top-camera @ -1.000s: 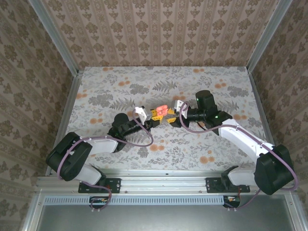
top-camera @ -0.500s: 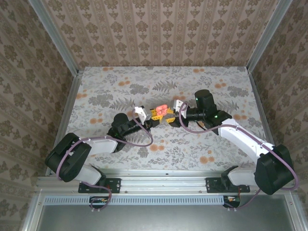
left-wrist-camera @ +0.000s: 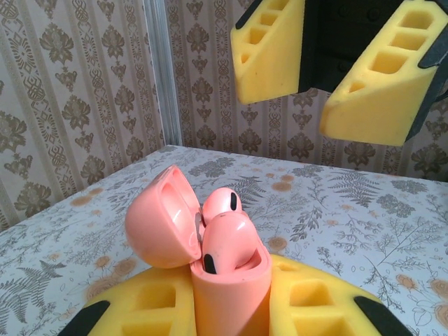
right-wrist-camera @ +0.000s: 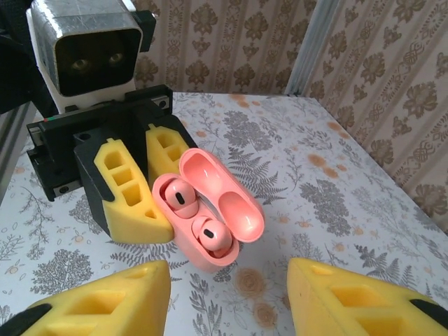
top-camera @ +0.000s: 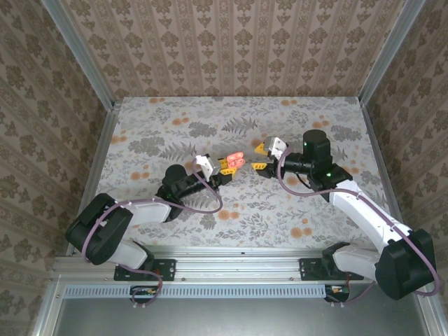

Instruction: Insert wireless bluetooth earbuds into charging case

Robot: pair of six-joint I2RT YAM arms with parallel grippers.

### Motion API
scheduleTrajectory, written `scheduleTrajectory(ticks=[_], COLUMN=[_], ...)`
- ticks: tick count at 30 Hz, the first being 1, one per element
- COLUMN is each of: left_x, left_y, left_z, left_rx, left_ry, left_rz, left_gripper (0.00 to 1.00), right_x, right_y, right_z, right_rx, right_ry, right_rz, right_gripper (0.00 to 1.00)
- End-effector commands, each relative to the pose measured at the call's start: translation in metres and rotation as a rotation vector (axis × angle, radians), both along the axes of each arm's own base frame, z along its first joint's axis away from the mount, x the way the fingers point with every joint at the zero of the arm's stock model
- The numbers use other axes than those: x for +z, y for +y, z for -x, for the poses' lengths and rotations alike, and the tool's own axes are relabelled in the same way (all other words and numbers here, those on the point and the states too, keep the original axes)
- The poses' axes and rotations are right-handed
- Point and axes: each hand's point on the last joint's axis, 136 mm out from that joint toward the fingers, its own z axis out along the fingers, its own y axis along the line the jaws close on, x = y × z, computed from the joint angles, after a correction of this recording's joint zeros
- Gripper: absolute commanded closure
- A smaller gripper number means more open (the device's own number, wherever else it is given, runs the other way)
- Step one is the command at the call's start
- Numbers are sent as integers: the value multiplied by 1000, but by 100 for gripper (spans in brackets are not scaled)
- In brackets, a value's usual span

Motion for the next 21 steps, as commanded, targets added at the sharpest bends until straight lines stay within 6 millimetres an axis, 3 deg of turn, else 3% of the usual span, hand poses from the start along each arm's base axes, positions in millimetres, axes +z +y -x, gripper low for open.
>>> scheduleTrajectory(ticks=[1, 6, 12, 21], left_x=[15, 20, 24, 29], left_y=[2, -3, -4, -3], left_z=[6, 12, 14, 14], left_rx=[-27, -78, -92, -95], left_ry=[-49, -43, -52, -58], left_rz=[28, 37, 41, 49], left_gripper=[91, 91, 91, 91], right_x=[0, -3, 13, 14], right_y=[1, 3, -1, -2], right_z=[8, 10, 8, 6], right_rx=[37, 64, 95, 121], right_ry=[12, 32, 60, 116], right_rz=[4, 17, -91, -151], right_gripper=[49, 50, 51, 53])
